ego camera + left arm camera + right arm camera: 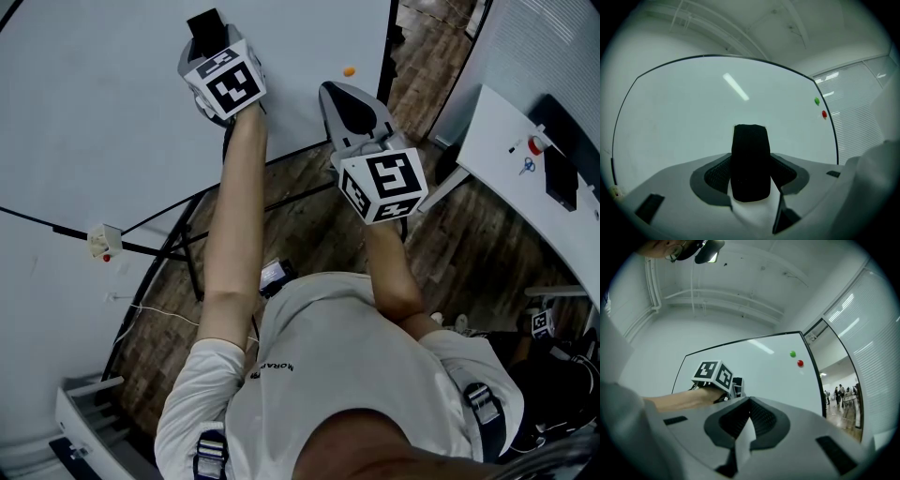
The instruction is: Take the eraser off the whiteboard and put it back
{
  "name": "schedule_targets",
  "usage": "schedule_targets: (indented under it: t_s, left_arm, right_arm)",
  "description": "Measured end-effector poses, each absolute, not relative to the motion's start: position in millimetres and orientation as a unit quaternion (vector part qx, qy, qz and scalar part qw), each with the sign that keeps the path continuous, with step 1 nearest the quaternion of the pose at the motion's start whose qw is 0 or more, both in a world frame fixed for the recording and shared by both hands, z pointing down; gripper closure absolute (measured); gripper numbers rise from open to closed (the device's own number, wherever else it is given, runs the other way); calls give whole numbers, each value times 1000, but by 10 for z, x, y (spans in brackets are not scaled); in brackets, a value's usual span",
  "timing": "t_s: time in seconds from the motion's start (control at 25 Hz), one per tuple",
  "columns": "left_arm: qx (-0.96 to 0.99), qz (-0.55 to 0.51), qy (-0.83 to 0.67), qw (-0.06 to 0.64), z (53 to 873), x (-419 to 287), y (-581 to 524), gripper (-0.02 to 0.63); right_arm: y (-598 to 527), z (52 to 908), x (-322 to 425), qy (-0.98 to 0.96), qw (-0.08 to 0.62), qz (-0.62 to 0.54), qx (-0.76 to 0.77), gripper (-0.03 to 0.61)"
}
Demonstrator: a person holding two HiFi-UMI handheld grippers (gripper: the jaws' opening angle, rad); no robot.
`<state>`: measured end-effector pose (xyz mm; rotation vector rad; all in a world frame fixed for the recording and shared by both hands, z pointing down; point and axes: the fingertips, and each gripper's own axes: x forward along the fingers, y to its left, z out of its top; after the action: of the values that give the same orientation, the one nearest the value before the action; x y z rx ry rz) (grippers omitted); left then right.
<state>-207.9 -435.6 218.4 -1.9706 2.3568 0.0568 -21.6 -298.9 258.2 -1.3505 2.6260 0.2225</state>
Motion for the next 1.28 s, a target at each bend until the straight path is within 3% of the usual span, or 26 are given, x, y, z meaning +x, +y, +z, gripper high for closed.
schedule_targets:
  t_s: [0.52,1.28]
  left_arm:
    - [-647,37,760,41,2142,-2036,-4212,334]
    - [-672,41,737,51,2251,-1794,-3835,328]
  right_arm:
    - [-2945,2588,-216,883,91,74,-454,566]
    - [-2893,2585,-242,882,90,73,-457,566]
